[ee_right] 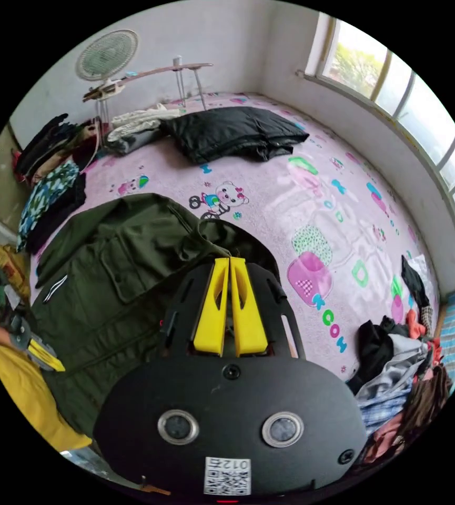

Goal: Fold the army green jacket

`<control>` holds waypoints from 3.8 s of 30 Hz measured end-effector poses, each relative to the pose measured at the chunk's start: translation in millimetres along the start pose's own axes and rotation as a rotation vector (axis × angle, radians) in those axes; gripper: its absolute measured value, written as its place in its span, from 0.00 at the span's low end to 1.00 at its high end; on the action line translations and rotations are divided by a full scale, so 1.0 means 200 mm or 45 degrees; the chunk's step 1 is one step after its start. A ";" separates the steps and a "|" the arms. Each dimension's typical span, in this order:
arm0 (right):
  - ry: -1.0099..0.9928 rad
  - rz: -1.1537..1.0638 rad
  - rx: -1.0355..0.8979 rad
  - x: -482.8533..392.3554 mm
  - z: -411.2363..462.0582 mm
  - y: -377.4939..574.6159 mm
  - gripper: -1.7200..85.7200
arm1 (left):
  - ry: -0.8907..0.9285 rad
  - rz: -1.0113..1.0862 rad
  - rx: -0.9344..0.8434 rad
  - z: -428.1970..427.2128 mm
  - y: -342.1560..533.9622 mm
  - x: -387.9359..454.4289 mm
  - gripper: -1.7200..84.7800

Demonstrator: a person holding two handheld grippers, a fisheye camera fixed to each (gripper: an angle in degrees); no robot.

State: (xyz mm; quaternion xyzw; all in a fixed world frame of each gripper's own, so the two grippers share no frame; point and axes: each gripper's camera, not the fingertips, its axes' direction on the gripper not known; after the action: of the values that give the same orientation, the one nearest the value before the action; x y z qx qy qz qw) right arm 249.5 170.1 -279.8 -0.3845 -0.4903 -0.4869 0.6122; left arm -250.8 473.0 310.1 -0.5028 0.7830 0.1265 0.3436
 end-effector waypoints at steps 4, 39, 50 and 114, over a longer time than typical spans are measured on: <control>0.139 0.006 -0.165 -0.01 0.35 -0.06 0.02 | 0.028 -0.012 0.007 0.03 0.03 -0.07 0.03; -0.149 0.156 -0.503 -0.44 0.59 0.74 0.03 | -0.301 0.065 -0.002 0.96 0.32 -0.39 0.02; -0.526 0.443 -0.247 -0.19 0.36 1.14 0.03 | -0.324 0.193 0.029 1.20 0.56 -0.38 0.02; 0.096 0.003 -0.369 -0.71 0.16 3.18 0.04 | -0.458 0.578 -0.382 2.69 1.21 -0.04 0.02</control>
State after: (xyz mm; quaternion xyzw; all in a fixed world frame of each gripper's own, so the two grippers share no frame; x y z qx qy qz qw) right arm 855.9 377.5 -407.6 -0.4509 -0.3911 -0.5659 0.5687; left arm -238.9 882.8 -115.0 -0.3301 0.7745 0.4004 0.3617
